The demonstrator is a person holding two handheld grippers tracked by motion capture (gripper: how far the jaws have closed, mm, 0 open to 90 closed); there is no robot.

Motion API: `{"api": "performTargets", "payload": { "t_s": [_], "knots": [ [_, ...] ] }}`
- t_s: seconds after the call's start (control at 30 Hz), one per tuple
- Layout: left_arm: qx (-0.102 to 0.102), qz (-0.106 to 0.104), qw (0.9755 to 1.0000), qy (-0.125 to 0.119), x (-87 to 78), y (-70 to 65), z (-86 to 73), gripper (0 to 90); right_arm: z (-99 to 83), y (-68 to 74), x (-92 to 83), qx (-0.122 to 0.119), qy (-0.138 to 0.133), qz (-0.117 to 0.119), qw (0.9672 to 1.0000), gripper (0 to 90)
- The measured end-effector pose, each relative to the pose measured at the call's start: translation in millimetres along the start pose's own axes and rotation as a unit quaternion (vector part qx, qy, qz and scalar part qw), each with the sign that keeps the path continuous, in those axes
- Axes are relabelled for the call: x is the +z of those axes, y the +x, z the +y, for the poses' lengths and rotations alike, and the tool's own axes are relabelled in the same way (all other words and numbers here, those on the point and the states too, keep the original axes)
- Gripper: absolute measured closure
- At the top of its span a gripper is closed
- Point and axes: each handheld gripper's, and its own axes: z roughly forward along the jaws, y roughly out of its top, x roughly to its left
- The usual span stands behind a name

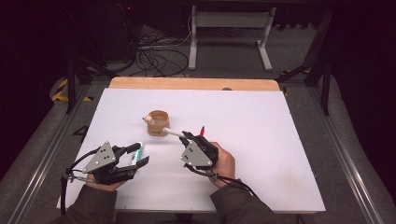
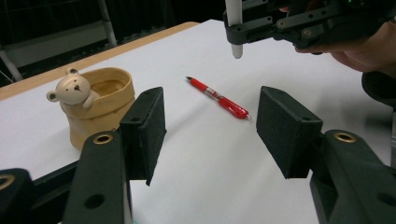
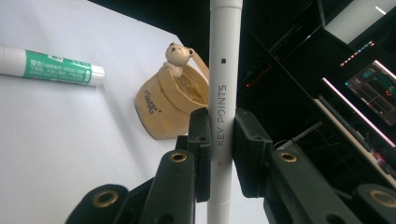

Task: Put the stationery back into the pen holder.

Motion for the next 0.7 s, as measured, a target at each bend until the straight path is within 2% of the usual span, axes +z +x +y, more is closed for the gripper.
{"api": "performTargets", "payload": {
  "t_s": [0.07, 0.2, 0.23, 0.47, 0.57, 0.7],
  "knots": [
    [0.002, -0.001, 1.0, 0.002, 0.1, 1.0, -1.3, 43.1, 1.2, 0.4, 3.8, 0.008, 0.0, 0.004, 1.0, 78.4],
    [-0.009, -0.01, 0.9999, 0.002, -0.3, 0.3, -2.6, 43.1, 4.2, -1.3, 11.2, 0.042, -0.015, 0.012, 0.9989, 78.4],
    [-0.003, -0.009, 1.0, 0.002, -0.1, 0.7, -2.6, 43.1, 5.1, -2.0, 12.9, 0.053, -0.019, 0.015, 0.9983, 78.4],
    [-0.006, -0.01, 0.9999, 0.003, 0.6, 2.1, -5.6, 42.3, 11.4, -7.3, 23.1, 0.104, -0.043, 0.018, 0.9935, 78.3],
    [-0.007, -0.013, 0.9999, -0.002, 0.0, 3.4, -5.5, 42.2, 14.6, -8.4, 26.9, 0.112, -0.052, 0.012, 0.9923, 78.3],
    [-0.011, -0.01, 0.9999, -0.005, -0.1, 3.2, -5.7, 39.2, 20.0, -10.1, 32.2, 0.135, -0.067, 0.016, 0.9884, 78.3]
  ]
}}
